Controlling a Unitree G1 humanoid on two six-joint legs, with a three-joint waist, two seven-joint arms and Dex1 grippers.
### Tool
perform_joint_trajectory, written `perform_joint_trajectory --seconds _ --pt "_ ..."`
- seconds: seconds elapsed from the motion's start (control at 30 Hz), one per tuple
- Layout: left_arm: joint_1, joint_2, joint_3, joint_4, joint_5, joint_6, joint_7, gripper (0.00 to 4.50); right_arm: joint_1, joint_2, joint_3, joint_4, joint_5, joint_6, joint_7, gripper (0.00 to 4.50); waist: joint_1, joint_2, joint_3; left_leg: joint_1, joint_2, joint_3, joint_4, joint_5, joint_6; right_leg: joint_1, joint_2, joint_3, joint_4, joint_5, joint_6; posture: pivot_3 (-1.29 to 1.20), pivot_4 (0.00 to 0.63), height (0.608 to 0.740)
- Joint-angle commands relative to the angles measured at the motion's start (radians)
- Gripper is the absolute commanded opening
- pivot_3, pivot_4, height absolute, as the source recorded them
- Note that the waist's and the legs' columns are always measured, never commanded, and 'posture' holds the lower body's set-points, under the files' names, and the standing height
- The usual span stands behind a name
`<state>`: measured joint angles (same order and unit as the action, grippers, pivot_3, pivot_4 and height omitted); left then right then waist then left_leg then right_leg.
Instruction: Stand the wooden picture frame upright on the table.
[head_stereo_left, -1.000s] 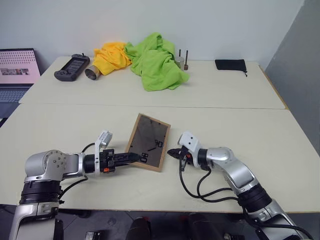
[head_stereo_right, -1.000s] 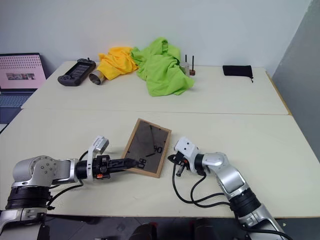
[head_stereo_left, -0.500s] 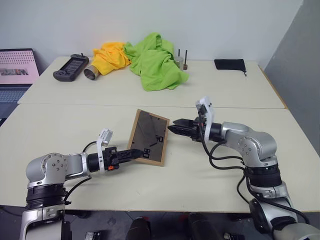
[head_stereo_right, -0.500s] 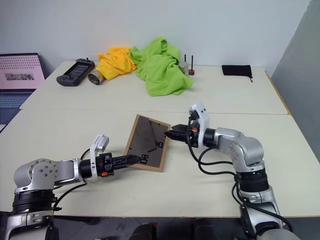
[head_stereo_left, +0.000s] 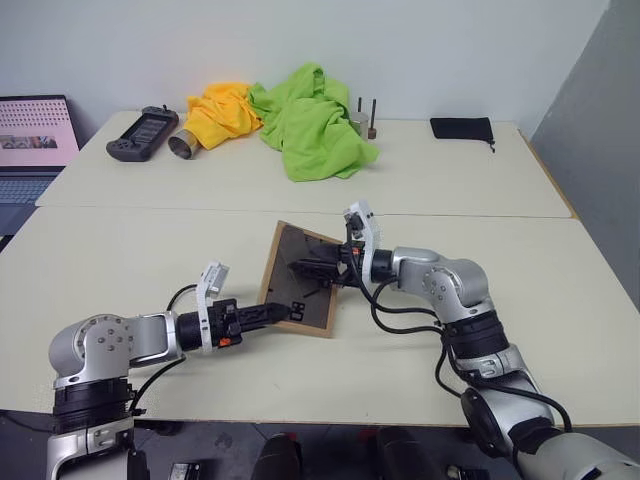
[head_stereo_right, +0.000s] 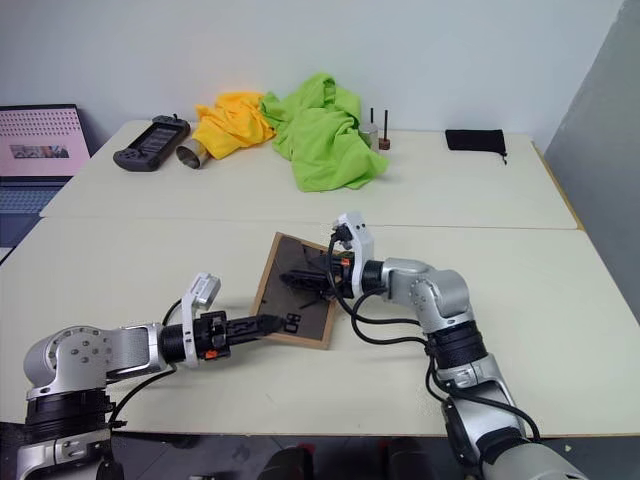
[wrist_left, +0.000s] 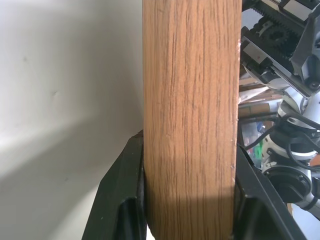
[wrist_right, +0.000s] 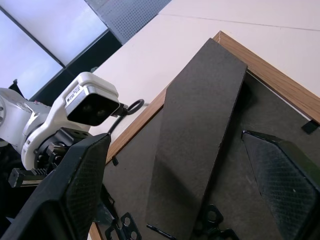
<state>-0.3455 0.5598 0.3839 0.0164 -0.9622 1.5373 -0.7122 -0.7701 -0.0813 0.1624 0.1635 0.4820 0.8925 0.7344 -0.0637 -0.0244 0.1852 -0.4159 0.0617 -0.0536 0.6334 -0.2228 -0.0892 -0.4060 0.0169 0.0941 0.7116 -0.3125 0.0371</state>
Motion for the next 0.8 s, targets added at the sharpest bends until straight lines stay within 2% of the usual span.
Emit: perform_joint_trajectory --seconds 0.03,0.2,0.43,0.63,0.73,0.8 --pt "-0.012 -0.011 0.051 -0.049 -0.062 0.013 0.002 1.29 -0.004 0.013 0.024 -0.062 0.034 0.004 0.046 4.46 -0.001 0.000 0.000 0.000 0.000 0.000 0.000 0.000 0.000 0.000 0.000 0.000 0.000 0.000 0.000 0.00 0.150 0.740" --pt "-0.006 -0.012 0.073 -0.048 -0.067 0.035 0.023 1.29 0.034 -0.047 0.007 -0.156 0.119 0.085 0.124 4.46 -0.001 0.000 0.000 0.000 0.000 0.000 0.000 0.000 0.000 0.000 0.000 0.000 0.000 0.000 0.000 0.00 0.150 0.740" --pt "-0.008 -0.020 0.092 -0.053 -0.081 0.065 0.043 1.29 0.086 -0.132 -0.028 -0.237 0.191 0.156 0.153 4.46 -0.001 0.000 0.000 0.000 0.000 0.000 0.000 0.000 0.000 0.000 0.000 0.000 -0.001 0.000 0.000 0.00 0.150 0.740" --pt "-0.031 -0.020 0.090 -0.034 -0.101 0.076 0.061 1.29 0.149 -0.244 -0.060 -0.234 0.110 0.053 0.119 4.46 0.000 0.000 0.000 0.000 0.000 0.000 0.000 0.000 0.000 0.000 0.000 0.000 -0.001 0.000 0.000 0.00 0.150 0.740" --pt "-0.019 -0.003 0.084 -0.027 -0.129 0.077 0.070 1.29 0.182 -0.336 -0.093 -0.262 0.090 -0.001 0.139 4.46 0.003 -0.001 0.000 -0.001 -0.001 0.000 0.000 0.000 0.000 0.000 0.000 0.000 -0.002 0.000 0.000 0.00 0.150 0.740" --pt "-0.014 0.010 0.081 -0.017 -0.156 0.077 0.074 1.29 0.209 -0.391 -0.078 -0.277 0.040 -0.107 0.173 4.46 0.004 -0.001 0.001 -0.001 -0.001 0.000 0.000 0.000 0.000 0.000 0.000 0.000 -0.003 0.000 0.000 0.00 0.150 0.740"
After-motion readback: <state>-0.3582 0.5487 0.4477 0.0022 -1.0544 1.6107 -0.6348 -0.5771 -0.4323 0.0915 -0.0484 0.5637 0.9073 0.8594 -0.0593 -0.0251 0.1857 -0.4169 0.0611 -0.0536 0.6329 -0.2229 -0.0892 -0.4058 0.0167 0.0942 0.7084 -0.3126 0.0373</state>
